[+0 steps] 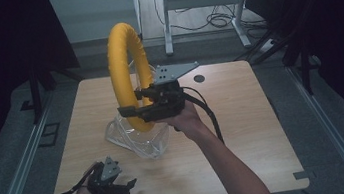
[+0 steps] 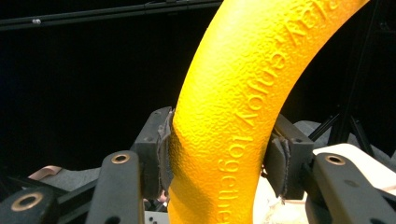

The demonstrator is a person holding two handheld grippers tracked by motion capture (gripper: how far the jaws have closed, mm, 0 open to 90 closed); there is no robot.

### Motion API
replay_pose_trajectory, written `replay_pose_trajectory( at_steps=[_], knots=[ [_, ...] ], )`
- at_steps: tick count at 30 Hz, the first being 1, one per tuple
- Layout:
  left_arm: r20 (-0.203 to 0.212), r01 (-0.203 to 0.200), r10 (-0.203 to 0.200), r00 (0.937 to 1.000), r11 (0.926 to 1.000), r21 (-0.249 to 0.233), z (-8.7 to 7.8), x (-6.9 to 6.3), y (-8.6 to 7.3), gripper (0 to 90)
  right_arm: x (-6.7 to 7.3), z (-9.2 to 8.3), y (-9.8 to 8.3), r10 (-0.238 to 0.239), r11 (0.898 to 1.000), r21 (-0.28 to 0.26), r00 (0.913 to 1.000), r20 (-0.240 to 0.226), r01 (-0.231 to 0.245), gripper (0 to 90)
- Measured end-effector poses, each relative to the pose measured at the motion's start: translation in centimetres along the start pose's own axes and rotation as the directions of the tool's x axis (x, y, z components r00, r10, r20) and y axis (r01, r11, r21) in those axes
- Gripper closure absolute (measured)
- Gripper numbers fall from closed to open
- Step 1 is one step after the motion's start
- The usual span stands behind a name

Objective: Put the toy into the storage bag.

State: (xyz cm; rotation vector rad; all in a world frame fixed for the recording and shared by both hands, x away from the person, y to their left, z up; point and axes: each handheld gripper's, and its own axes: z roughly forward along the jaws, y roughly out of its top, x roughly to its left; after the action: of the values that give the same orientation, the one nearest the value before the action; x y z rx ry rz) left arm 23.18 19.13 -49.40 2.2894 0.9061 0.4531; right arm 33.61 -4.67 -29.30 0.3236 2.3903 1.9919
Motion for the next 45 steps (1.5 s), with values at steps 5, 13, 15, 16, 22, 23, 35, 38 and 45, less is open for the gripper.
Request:
replay_pose_trajectory(
  at_steps=[5,13,15,16,22,23,35,38,45],
  knots=[
    [0.001,-0.003,0.003,1.0,1.0,0.004,0.0,0.0,0.0,15.3,-0.2,0.3,-0.4,0.007,1.0,0.004,1.0,0.0,-0.007,48.3],
    [-0.001,-0.008,0.008,1.0,0.9999,0.006,0.1,0.0,0.0,15.2,-0.5,0.6,-1.1,0.018,1.0,0.019,0.9998,-0.003,-0.018,48.3],
    [-0.001,-0.007,0.007,1.0,1.0,0.006,0.1,0.0,0.0,15.2,-0.6,0.7,-1.2,0.016,1.0,0.021,0.9999,-0.001,-0.016,48.4],
    [-0.001,-0.007,0.007,1.0,1.0,0.005,0.0,0.0,0.0,15.2,-0.7,0.7,-1.3,0.019,1.0,0.021,0.9998,-0.001,-0.019,48.3],
    [-0.001,-0.007,0.007,1.0,1.0,0.004,0.1,0.0,0.0,15.2,-0.9,0.9,-1.8,0.026,0.999,0.027,0.9997,-0.001,-0.026,48.3],
    [-0.001,-0.007,0.007,1.0,1.0,0.004,0.1,0.0,0.0,15.2,-0.9,0.9,-1.8,0.026,0.999,0.03,0.9997,-0.003,-0.026,48.3],
    [0.0,-0.011,0.011,0.9999,0.9999,0.007,0.1,0.0,0.0,15.2,-1.7,1.4,-3.2,0.046,0.998,0.048,0.9989,0.002,-0.046,48.3],
    [-0.001,-0.013,0.013,0.9999,0.9999,0.007,0.1,0.0,0.0,15.2,-1.9,1.5,-3.5,0.054,0.997,0.05,0.9985,0.006,-0.054,48.3],
    [0.0,-0.012,0.012,0.9999,0.9999,0.007,0.1,0.0,0.0,15.2,-2.6,1.8,-4.6,0.073,0.996,0.059,0.9973,0.008,-0.073,48.3]
  ],
)
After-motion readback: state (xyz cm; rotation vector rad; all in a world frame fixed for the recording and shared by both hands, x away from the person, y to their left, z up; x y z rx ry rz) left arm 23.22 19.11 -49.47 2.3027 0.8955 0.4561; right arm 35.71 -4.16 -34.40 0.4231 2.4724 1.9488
